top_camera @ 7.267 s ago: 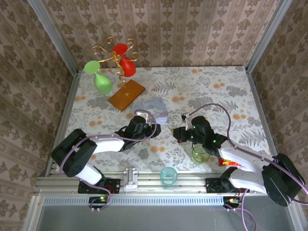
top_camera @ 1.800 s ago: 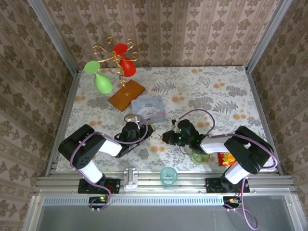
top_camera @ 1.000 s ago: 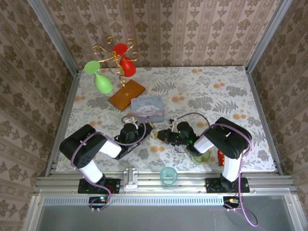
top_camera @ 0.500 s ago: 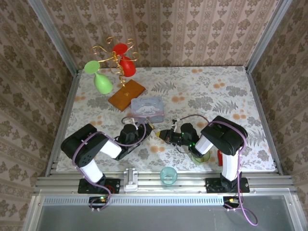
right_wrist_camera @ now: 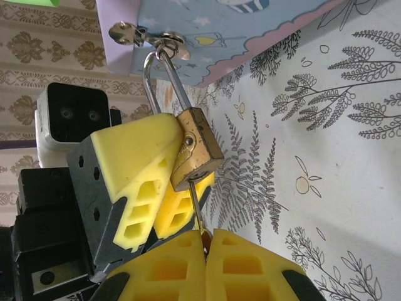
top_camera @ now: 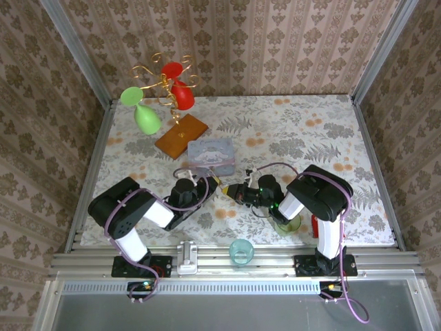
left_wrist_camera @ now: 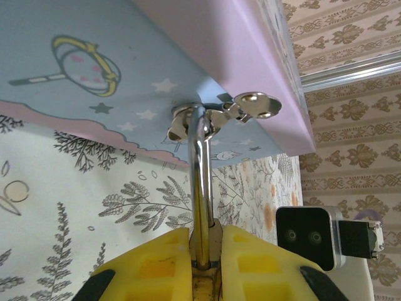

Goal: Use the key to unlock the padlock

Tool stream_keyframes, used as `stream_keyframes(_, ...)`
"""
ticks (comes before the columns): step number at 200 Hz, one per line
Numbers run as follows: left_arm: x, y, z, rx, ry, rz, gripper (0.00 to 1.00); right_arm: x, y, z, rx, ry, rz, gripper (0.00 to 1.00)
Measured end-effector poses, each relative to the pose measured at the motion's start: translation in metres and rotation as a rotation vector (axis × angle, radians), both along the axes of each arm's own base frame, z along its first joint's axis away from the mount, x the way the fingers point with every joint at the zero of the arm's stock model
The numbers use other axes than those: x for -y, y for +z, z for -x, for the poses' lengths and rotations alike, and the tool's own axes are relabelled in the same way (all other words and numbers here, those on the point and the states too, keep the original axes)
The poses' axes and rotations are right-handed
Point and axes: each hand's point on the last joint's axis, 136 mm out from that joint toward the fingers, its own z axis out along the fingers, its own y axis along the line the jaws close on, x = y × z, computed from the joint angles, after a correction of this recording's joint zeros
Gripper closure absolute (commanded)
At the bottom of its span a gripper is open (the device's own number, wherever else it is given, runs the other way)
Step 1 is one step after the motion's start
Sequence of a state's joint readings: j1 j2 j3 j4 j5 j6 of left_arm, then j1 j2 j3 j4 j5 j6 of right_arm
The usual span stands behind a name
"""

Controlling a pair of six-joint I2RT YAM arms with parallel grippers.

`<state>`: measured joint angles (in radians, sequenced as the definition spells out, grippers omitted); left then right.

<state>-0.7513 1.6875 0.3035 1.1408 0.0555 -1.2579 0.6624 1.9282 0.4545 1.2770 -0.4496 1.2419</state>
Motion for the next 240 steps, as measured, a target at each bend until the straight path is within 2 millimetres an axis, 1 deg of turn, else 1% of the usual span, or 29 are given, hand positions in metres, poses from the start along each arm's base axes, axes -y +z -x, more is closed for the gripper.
stream_keyframes(113, 0.002, 0.001, 0.0, -0.003, 0.01, 0.029, 1.0, 0.005, -0.001, -0.008, -0.019, -0.024, -0.008, 1.0)
stream_keyframes(157, 0.002, 0.003, -0.001, 0.002, 0.021, 0.036, 1.0, 0.005, 0.0, -0.01, -0.022, -0.009, -0.017, 1.0)
stream_keyframes(193, 0.001, 0.009, -0.003, 0.011, 0.04, 0.05, 1.0, 0.003, 0.001, -0.012, -0.026, 0.006, -0.029, 1.0)
stream_keyframes(240, 0.001, 0.009, -0.003, 0.007, 0.044, 0.054, 1.0, 0.003, 0.002, -0.012, -0.026, 0.005, -0.029, 1.0)
